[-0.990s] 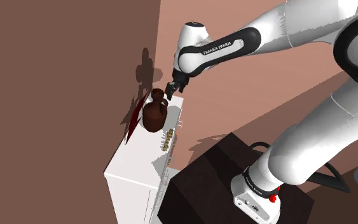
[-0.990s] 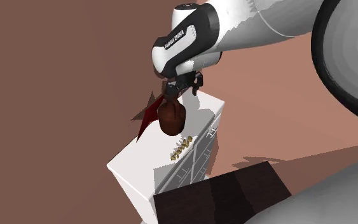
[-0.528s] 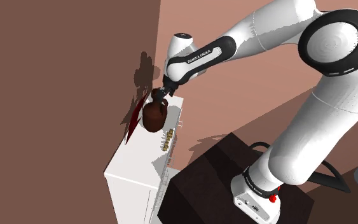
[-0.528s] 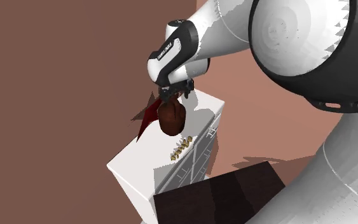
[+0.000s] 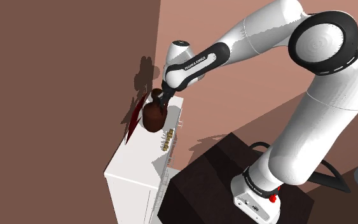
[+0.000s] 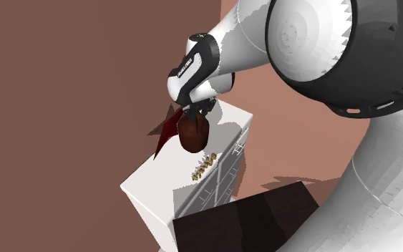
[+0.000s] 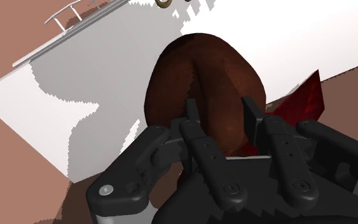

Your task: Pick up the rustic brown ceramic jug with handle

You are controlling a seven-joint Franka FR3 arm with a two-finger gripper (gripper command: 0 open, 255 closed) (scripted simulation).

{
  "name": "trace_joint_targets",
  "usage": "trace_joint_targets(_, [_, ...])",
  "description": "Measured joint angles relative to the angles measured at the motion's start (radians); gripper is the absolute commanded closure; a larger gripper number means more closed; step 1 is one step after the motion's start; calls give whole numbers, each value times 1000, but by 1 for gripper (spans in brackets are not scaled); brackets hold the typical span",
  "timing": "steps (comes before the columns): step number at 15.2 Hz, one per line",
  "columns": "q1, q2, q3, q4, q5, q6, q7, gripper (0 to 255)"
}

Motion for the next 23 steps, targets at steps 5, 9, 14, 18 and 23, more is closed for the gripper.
trace_joint_targets(5, [0, 0, 0, 0, 0, 1, 0, 255])
trace_joint_targets(9, [0, -4, 0, -1, 1, -5, 0, 255])
trace_joint_targets(14, [-1, -44, 1, 12, 6, -58, -5, 255])
trace_joint_targets(18, [-1, -82, 4, 25, 10, -110, -6, 255])
trace_joint_targets(23, [-2, -120, 3, 55, 15, -179, -12, 255])
